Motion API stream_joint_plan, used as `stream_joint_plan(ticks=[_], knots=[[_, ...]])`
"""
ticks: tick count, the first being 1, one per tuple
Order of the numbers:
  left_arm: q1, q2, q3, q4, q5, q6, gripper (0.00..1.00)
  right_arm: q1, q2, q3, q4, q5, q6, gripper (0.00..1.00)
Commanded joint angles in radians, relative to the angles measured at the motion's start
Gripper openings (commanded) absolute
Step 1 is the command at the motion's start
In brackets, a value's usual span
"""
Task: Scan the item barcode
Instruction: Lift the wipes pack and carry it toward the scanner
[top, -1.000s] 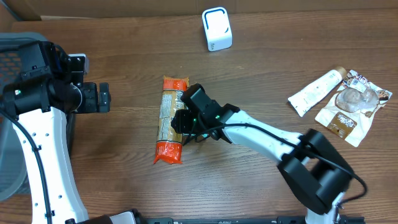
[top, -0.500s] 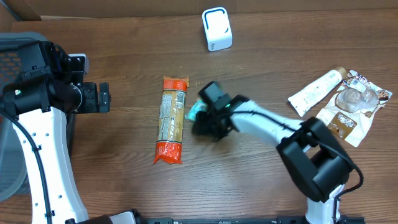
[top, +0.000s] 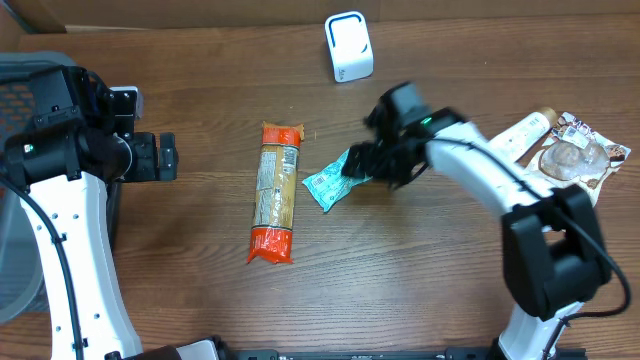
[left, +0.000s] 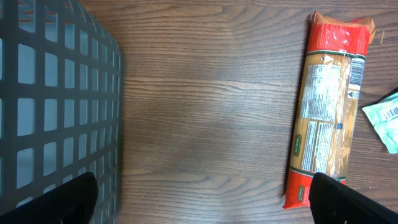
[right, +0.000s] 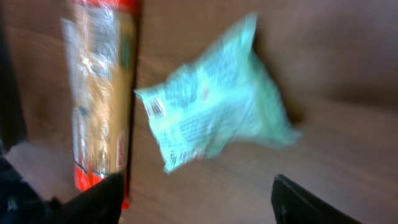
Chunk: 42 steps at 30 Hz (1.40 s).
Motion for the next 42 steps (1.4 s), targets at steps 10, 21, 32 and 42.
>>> stream_joint_plan(ticks=[10,21,32,42], knots=[[-0.002,-0.011,0.003,0.001,0.015,0.026,0.99,-0.116,0.122,0.045,0.145,-0.153,-0.412,0.86],[-0.002,-0.011,0.003,0.001,0.015,0.026,1.00,-0.100,0.258,0.045,0.186,-0.307,-0.425,0.80],[-0.002,-0.011,0.003,0.001,0.015,0.026,1.00,0.016,0.364,0.044,0.158,-0.314,-0.259,0.75],[-0.002,-0.011,0.003,0.001,0.015,0.026,0.99,0.033,0.372,0.043,0.156,-0.278,-0.133,0.17]])
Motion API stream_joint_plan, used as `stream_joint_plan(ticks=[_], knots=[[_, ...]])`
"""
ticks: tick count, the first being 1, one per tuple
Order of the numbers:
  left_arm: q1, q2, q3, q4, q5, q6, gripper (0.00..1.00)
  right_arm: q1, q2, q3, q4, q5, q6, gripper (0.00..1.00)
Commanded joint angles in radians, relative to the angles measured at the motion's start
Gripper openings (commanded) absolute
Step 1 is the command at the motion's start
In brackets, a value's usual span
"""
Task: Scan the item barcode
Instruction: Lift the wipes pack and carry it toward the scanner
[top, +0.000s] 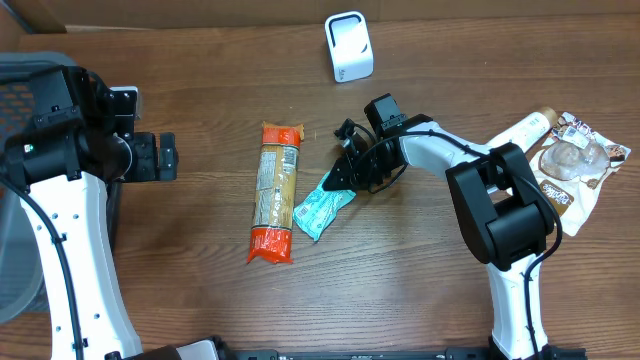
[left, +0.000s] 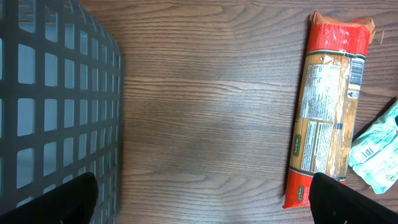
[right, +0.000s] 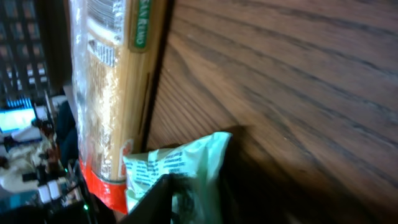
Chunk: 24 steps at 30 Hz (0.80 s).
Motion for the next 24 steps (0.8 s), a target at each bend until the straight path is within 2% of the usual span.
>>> stream_joint_plan(ticks=[1,4,13,19,24], knots=[[-0.002,-0.011,0.003,0.001,0.015,0.026,1.00,-0.004,0.042,-0.019,0.000,0.068,0.037,0.15],[-0.002,-0.011,0.003,0.001,0.015,0.026,1.00,-0.019,0.041,-0.017,-0.013,0.026,0.032,0.04],[-0.002,-0.011,0.003,0.001,0.015,0.026,1.00,-0.175,-0.074,-0.016,-0.051,-0.196,-0.047,0.04],[-0.002,-0.011,0.003,0.001,0.015,0.026,1.00,-0.245,-0.317,-0.016,-0.065,-0.208,-0.120,0.04],[-0.002,-0.011,0.003,0.001,0.015,0.026,0.99,-0.255,-0.544,-0.016,-0.031,-0.144,-0.115,0.04]])
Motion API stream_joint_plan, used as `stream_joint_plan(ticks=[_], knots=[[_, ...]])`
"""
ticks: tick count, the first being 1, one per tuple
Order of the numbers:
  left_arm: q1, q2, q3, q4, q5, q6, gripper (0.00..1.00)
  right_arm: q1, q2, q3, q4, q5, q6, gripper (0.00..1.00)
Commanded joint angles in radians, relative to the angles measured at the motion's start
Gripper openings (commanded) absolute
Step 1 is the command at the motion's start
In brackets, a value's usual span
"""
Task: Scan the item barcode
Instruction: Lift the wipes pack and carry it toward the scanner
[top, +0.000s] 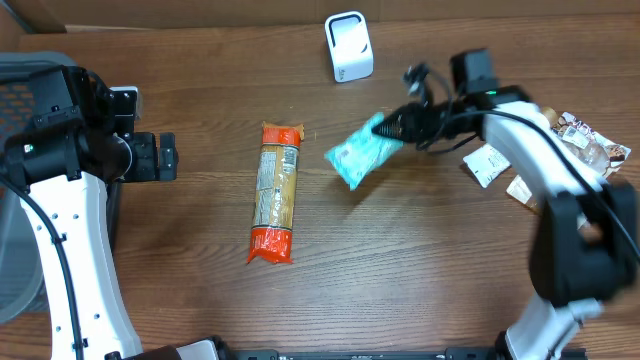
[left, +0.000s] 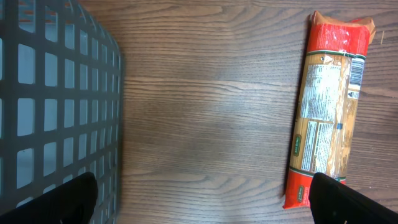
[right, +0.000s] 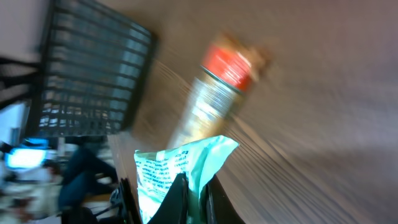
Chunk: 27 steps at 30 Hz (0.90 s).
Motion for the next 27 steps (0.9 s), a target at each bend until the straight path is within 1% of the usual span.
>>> stream_joint_plan(ticks=[1,5,11,12,16,20,22,27], knots=[[-0.002,-0.011,0.003,0.001,0.015,0.026,1.00,0.008,-0.203,0.010,0.020,0.023,0.000,0.04],[-0.002,-0.011,0.003,0.001,0.015,0.026,0.99,0.008,-0.352,0.010,0.064,0.128,0.140,0.04],[-0.002,-0.011,0.003,0.001,0.015,0.026,1.00,0.008,-0.484,0.010,0.083,0.185,0.249,0.04],[-0.002,-0.011,0.003,0.001,0.015,0.026,0.99,0.008,-0.505,0.010,0.085,0.222,0.300,0.04],[-0.002,-0.011,0.003,0.001,0.015,0.026,1.00,0.008,-0.525,0.010,0.090,0.304,0.452,0.04],[-0.002,-0.011,0.003,0.001,0.015,0.026,1.00,0.008,-0.525,0.010,0.098,0.358,0.649,0.04],[-0.002,-0.011,0.003,0.001,0.015,0.026,1.00,0.005,-0.525,0.010,0.098,0.365,0.715,0.04],[-0.002,-0.011,0.003,0.001,0.015,0.026,1.00,-0.006,-0.525,0.010,0.108,0.365,0.785,0.04]])
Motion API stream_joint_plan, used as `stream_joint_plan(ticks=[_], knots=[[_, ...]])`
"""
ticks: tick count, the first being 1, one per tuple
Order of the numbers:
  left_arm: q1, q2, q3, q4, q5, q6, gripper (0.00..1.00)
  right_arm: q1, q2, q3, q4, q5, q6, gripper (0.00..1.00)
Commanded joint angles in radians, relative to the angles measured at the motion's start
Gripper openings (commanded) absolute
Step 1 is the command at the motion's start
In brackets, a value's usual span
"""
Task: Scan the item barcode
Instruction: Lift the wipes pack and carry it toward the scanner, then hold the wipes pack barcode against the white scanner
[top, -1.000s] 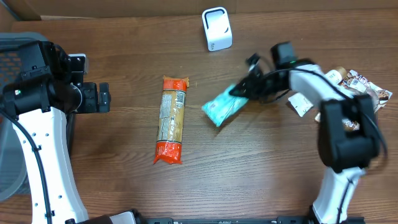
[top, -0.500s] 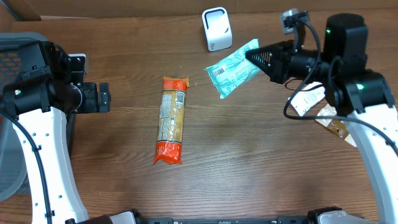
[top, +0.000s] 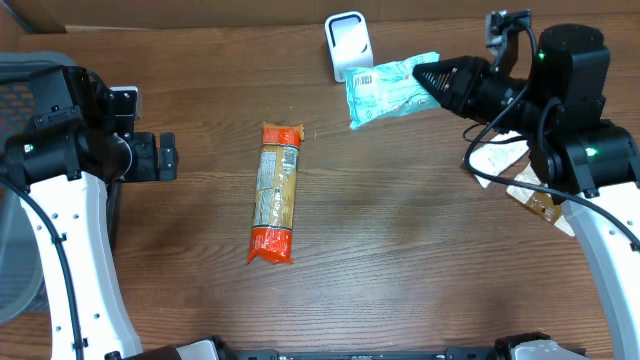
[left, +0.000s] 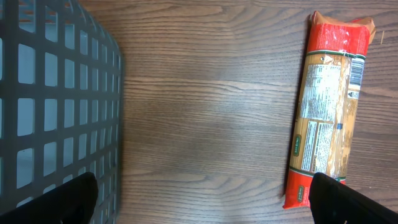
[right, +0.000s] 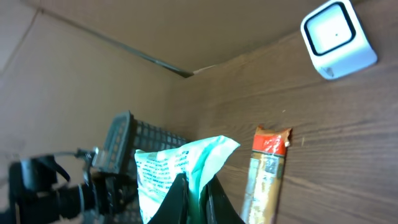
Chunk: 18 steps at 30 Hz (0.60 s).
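Observation:
A pale green packet (top: 385, 88) hangs in the air just right of the white scanner (top: 348, 46), barcode side up in the overhead view. My right gripper (top: 425, 75) is shut on its right end. The right wrist view shows the packet (right: 165, 174) pinched between the fingers (right: 180, 198), with the scanner (right: 339, 38) far ahead on the table. My left gripper (top: 165, 157) stands open at the left, over bare wood, empty in the left wrist view (left: 202, 199).
A long red-ended pasta packet (top: 277, 192) lies mid-table, also at the right of the left wrist view (left: 326, 106). A grey mesh basket (left: 56, 93) stands at the far left. Snack packets (top: 575, 155) lie at the right edge. A cardboard wall runs along the back.
My right gripper, still shut on the green packet, has moved up and back from mid-table to beside the scanner. The left arm has not moved.
The green packet lay on the table right of the pasta with my right gripper over it. Then the gripper was down at the packet's end. Then it held the packet in the air, and now holds it by the scanner.

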Motion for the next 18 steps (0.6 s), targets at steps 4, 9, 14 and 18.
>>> stream_joint_plan(ticks=[4,9,14,18], knots=[[-0.002,-0.011,0.003,0.001,0.015,0.026,1.00,-0.010,-0.023,0.010,0.030,0.021,0.102,0.04],[-0.002,-0.011,0.003,0.001,0.015,0.026,0.99,-0.010,-0.023,0.010,0.039,0.032,0.076,0.04],[-0.002,-0.011,0.003,0.001,0.015,0.026,1.00,-0.005,0.027,0.100,-0.023,0.238,-0.062,0.04],[-0.002,-0.011,0.003,0.001,0.015,0.026,1.00,0.039,0.191,0.354,-0.210,0.399,-0.200,0.04]])
